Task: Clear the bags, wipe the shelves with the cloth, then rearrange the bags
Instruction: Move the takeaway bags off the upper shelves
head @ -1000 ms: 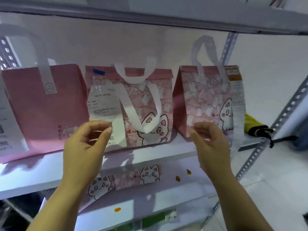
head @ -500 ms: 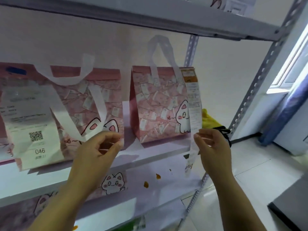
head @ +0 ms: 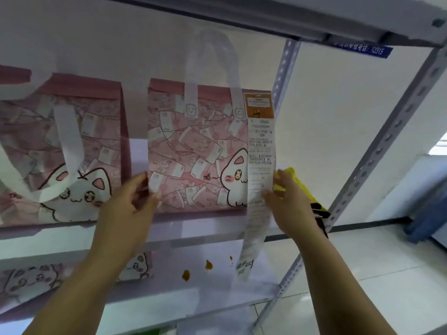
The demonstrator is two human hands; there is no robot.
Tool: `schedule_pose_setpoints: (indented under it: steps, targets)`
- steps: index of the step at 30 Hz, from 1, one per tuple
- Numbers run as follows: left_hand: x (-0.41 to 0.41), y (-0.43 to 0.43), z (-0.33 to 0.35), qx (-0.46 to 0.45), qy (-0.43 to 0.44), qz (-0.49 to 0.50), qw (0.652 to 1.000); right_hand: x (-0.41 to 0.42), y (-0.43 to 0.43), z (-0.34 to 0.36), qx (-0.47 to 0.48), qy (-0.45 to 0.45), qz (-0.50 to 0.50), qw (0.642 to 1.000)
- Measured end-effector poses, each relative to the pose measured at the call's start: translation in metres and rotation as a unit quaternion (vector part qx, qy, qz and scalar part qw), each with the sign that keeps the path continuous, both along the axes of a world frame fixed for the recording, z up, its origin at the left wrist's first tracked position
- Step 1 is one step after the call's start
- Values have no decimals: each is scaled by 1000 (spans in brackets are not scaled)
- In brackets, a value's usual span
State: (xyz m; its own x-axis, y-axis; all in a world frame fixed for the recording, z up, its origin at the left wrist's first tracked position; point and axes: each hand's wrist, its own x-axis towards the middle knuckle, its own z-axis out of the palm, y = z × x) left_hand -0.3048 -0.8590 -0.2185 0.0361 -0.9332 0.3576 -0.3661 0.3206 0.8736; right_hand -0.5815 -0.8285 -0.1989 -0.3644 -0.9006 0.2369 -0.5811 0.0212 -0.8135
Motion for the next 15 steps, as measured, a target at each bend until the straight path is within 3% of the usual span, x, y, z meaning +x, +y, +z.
schedule_pose_setpoints:
  steps: [15]
  targets:
    - [-6, -11, 10, -23, 32, 17, 999, -19, -12, 6, -30, -93, 73, 992]
